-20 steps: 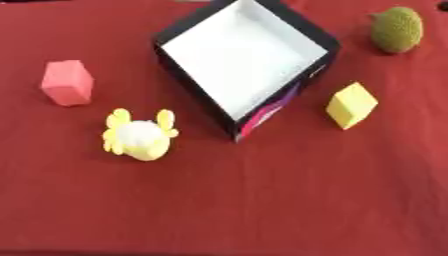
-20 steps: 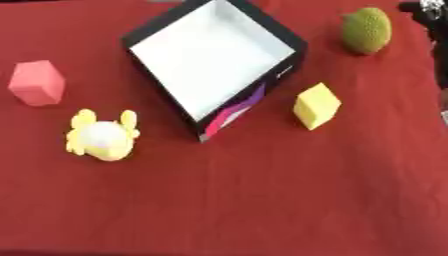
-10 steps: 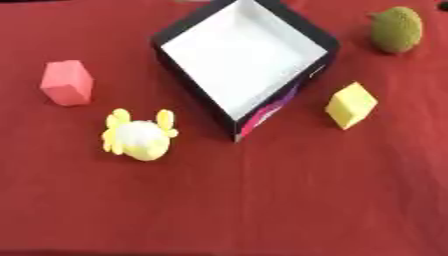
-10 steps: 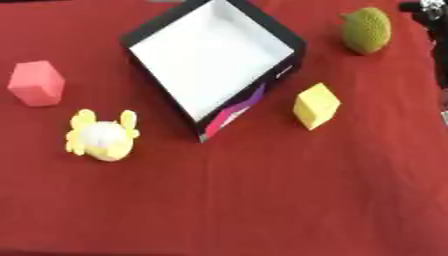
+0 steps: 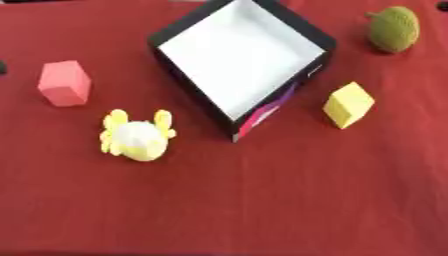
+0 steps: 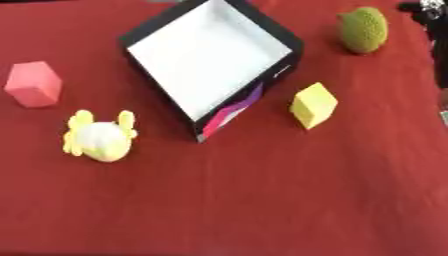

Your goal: Pick up objects on the table and place them in the box.

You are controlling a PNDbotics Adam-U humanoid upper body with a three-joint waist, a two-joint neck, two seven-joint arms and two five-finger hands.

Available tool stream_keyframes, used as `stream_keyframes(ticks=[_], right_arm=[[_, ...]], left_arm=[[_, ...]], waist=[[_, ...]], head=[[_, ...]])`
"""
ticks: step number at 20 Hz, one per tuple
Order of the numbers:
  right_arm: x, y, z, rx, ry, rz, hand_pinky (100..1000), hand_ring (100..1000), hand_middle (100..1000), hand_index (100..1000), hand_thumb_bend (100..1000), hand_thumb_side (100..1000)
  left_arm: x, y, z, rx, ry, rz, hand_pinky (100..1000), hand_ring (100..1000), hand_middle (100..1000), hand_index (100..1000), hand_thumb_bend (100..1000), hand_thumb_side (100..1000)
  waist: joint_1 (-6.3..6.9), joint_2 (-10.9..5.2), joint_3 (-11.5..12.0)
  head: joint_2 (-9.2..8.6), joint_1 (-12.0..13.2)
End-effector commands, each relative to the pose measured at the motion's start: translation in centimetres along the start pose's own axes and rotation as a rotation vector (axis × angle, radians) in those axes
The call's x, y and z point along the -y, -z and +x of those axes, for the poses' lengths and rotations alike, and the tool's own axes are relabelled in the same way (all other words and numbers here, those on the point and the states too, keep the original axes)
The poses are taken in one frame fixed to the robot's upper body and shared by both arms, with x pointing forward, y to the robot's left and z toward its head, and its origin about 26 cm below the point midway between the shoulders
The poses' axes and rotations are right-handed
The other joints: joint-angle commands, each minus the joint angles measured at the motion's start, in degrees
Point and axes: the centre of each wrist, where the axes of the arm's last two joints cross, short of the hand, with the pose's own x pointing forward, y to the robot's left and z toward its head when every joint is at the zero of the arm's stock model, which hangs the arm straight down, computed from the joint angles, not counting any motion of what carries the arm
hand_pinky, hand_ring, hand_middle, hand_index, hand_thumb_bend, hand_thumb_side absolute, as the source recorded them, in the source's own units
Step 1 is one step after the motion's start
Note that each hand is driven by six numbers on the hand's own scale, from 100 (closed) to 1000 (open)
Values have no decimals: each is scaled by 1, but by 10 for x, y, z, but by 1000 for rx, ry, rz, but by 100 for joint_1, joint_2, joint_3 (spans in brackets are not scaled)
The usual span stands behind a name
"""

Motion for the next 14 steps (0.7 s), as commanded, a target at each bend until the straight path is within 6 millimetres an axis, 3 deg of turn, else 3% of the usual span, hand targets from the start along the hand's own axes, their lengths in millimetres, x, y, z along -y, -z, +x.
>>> stream_keyframes(ticks=[1,14], right_arm=[[7,4,11,31,-32,3,957,799,777,852,100,720],[4,4,9,24,-26,10,957,799,777,852,100,727]], left_arm=[[-12,-3,-4,-45,69,-46,905,866,824,909,869,277],[-5,34,3,-1,90,-145,903,862,825,911,837,294]], waist=[[-30,-15,-2],[-67,-12,-10]], head=[[-8,43],[-8,109]])
